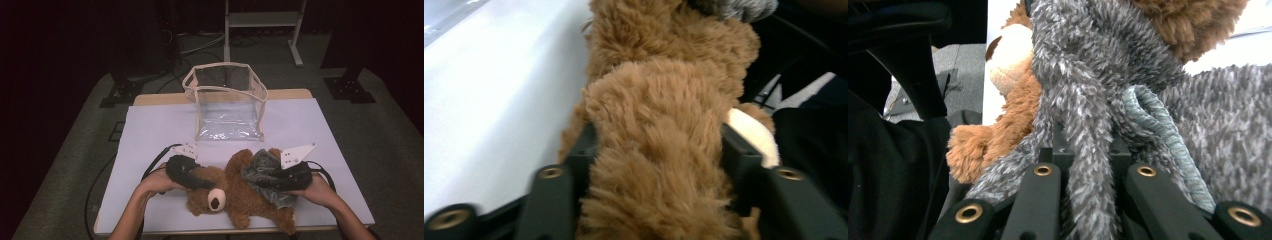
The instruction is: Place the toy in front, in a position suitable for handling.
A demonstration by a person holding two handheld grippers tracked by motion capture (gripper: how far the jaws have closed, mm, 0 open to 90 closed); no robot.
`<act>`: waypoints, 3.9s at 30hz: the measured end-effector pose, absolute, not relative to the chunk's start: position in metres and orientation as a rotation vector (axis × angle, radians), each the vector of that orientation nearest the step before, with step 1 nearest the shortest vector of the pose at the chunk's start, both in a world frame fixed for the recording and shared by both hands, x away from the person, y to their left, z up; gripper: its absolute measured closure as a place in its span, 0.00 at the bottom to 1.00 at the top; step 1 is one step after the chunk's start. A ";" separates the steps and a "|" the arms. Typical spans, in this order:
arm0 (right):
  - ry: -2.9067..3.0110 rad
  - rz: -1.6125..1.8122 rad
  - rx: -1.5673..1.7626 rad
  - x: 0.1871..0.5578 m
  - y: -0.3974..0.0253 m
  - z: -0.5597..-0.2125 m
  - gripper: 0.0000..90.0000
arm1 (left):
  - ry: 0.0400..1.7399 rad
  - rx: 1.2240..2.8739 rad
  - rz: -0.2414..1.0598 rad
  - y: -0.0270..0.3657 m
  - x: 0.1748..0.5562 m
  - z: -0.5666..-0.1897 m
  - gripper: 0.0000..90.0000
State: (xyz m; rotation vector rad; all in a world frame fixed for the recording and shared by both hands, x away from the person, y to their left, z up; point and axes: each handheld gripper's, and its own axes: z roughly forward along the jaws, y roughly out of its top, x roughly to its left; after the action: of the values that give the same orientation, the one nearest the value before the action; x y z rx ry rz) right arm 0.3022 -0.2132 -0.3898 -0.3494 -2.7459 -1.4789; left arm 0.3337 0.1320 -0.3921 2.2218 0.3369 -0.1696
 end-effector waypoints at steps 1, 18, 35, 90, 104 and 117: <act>-2.739 -1.491 -0.355 0.304 -0.214 -0.390 0.90 | 0.332 2.226 -0.128 0.132 0.333 -0.390 0.63; -2.759 -1.545 -0.497 0.326 -0.231 -0.372 0.90 | 0.174 2.272 0.165 0.106 0.361 -0.334 0.68; -2.853 -1.451 -0.315 0.297 -0.198 -0.378 0.90 | 0.193 2.291 0.096 0.125 0.332 -0.368 0.57; -2.916 -1.303 -0.180 0.319 -0.164 -0.346 0.90 | 0.124 2.289 0.109 0.132 0.303 -0.369 0.59; -2.823 -1.365 -0.452 0.314 -0.249 -0.371 0.90 | 0.140 2.277 0.101 0.134 0.303 -0.371 0.59; -2.818 -1.428 -0.433 0.312 -0.245 -0.368 0.90 | 0.186 2.247 0.086 0.140 0.306 -0.374 0.59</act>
State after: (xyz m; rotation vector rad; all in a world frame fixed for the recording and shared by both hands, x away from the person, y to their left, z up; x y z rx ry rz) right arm 0.3119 -0.2450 -0.3680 -0.4333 -2.8177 -1.4285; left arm 0.3060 0.1400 -0.3741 2.2469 0.1857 0.0863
